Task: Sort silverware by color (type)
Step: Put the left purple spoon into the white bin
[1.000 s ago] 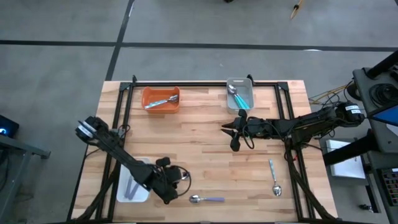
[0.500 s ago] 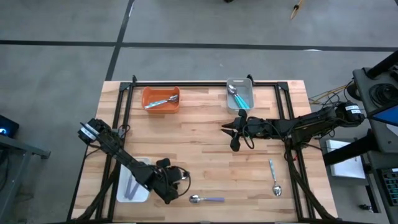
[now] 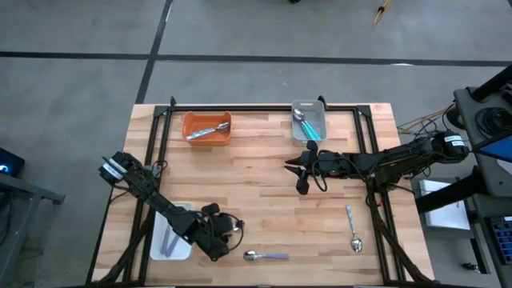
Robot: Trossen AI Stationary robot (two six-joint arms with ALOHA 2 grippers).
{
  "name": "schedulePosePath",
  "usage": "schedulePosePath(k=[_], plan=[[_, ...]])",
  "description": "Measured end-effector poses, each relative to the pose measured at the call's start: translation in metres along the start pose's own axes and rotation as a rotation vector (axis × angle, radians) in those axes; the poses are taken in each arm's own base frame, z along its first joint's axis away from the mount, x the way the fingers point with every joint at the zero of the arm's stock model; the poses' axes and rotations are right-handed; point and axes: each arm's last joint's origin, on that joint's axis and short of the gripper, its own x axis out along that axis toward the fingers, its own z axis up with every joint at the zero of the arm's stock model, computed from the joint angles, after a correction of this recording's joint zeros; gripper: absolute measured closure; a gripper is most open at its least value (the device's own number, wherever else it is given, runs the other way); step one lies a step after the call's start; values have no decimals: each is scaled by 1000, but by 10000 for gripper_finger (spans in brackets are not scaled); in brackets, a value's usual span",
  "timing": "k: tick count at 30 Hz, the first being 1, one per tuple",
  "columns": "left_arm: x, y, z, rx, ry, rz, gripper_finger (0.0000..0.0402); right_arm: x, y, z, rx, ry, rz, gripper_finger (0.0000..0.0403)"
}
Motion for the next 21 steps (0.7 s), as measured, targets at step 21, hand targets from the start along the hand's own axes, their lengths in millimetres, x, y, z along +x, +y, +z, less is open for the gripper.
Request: schedulePosePath(k=[21], plan=[[-8,10,1,-11,-43,82,401,0,0,0,4,1,0,335]])
